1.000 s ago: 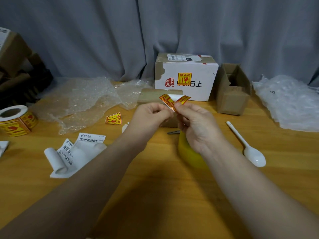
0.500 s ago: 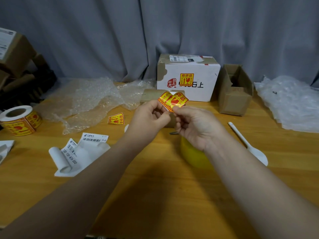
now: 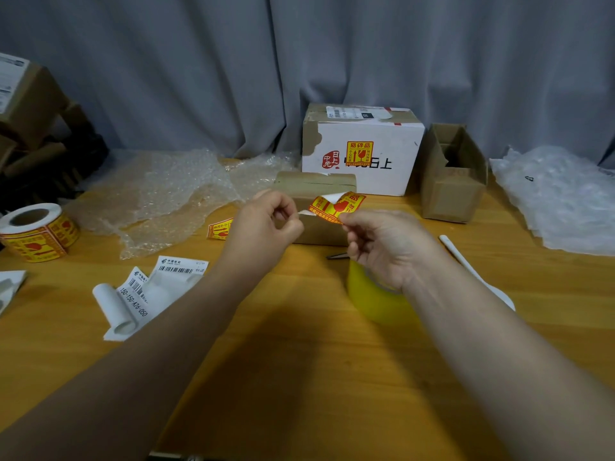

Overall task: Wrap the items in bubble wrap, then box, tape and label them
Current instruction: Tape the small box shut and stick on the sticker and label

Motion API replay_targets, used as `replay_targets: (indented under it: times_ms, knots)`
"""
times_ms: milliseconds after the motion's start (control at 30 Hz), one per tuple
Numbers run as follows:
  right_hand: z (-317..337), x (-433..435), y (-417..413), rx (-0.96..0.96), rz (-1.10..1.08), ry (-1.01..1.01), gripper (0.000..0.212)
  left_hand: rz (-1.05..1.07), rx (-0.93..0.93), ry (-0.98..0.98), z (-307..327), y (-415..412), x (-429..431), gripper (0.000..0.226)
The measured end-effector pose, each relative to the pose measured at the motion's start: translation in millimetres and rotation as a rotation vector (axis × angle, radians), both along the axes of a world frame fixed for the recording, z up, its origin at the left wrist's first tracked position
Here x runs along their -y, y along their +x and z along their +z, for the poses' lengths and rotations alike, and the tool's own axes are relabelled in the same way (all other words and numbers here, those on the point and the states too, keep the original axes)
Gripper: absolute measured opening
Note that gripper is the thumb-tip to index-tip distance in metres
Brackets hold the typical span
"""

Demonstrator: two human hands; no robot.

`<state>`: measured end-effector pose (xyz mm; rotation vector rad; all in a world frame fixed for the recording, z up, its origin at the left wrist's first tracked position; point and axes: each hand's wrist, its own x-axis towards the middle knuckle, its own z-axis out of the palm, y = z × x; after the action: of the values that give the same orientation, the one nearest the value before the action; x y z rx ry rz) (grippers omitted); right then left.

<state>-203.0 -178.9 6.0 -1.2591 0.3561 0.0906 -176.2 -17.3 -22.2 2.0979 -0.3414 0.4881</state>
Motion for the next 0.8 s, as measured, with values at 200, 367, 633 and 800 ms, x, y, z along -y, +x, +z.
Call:
replay_targets:
  times_ms: [200,367,633,800]
  knots:
    - [-1.8,10.9,5.9,0.045,-0.052,-0.105,0.006,0.042,-0.142,0.128,-0.9,13.9,-24.9,0.014]
    - [-8.2,5.6,4.9,0.110,-0.015,-0.343,0.016,-0.128,-0.456,0.636,-14.4,12.6,-25.4,0.023]
    - [-21.1,11.5,16.4,0.317,-0.074,-0.731,0.028,0.014,-0.262,0.776,-17.1,14.3,-21.0,0.026]
    - [-22.0,21.5,28.1,0.306,-0.029,-0.808,0.030,0.140,-0.074,0.496,-4.8,23.4,-12.7,0.037]
